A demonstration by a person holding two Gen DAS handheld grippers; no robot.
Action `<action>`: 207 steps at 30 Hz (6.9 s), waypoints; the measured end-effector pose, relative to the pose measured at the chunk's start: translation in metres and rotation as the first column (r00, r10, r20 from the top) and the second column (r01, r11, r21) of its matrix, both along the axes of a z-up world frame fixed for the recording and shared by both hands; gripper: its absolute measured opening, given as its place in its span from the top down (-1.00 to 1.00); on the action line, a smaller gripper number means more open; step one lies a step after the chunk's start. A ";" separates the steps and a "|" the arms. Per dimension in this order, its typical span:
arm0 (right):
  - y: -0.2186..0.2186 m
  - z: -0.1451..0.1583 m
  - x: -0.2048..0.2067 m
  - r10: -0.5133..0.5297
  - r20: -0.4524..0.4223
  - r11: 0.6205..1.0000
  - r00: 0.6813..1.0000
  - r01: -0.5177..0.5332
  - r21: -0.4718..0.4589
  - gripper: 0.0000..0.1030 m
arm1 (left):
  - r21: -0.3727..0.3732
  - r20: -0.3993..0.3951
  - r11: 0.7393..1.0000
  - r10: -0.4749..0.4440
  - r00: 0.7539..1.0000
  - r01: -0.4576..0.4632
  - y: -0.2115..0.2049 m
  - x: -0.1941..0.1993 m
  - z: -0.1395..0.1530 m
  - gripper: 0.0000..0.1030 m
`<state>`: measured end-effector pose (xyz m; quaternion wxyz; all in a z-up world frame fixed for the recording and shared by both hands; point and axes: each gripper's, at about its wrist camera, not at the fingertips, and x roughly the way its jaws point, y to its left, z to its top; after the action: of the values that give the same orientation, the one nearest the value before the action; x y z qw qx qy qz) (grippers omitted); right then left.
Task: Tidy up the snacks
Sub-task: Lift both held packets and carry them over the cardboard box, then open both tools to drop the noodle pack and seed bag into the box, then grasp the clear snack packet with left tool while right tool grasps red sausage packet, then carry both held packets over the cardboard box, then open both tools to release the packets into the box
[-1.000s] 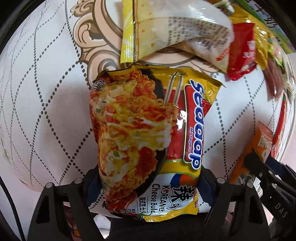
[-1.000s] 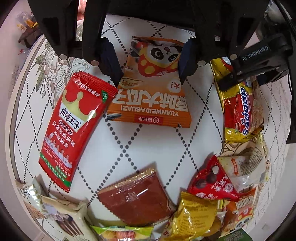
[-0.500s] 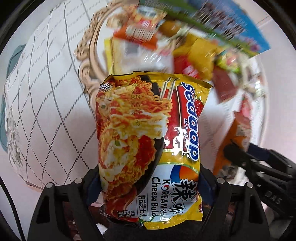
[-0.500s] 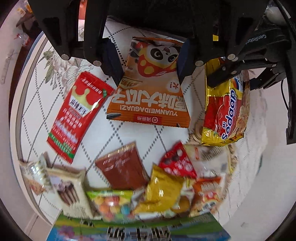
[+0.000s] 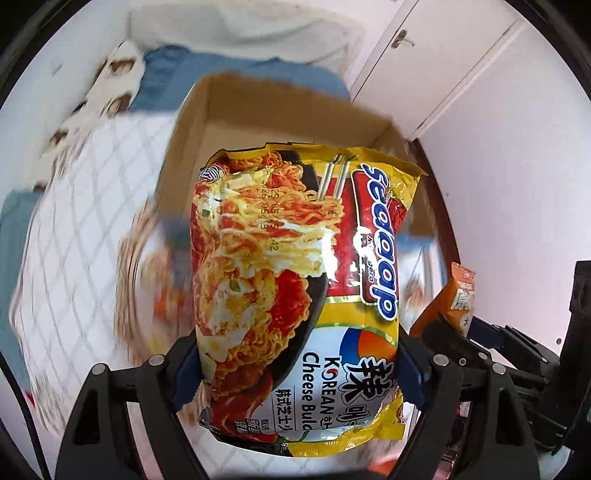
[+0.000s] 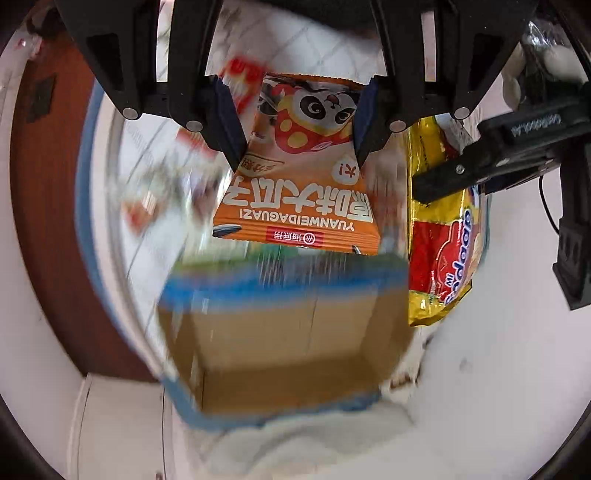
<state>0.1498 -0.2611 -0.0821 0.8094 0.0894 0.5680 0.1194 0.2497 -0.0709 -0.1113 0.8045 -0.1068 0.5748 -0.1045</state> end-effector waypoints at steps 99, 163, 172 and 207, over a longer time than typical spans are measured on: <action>-0.024 -0.205 -0.033 -0.282 -0.354 0.956 0.891 0.229 -0.184 -0.76 | 0.524 -0.298 0.703 -0.377 0.877 0.481 -0.014 -0.113 -0.122 -0.28; -0.028 -0.034 0.021 -0.021 -0.056 1.000 0.998 0.022 0.021 0.07 | -0.046 -0.089 0.999 -0.024 0.996 0.020 -0.016 -0.037 0.065 0.14; -0.039 -0.006 0.179 -0.040 0.036 0.993 0.999 0.044 -0.109 0.07 | 0.137 -0.077 0.990 -0.023 0.997 0.033 -0.020 0.096 0.058 0.14; -0.016 -0.107 0.304 -0.069 -0.148 0.981 0.987 0.040 -0.188 -0.86 | 0.237 -0.141 0.971 0.065 0.988 -0.030 0.000 0.171 -0.021 -0.84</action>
<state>0.4535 -0.2772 -0.1895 0.7711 0.0387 0.6345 0.0367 0.4209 -0.0713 -0.1322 0.7689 -0.0324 0.6385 -0.0083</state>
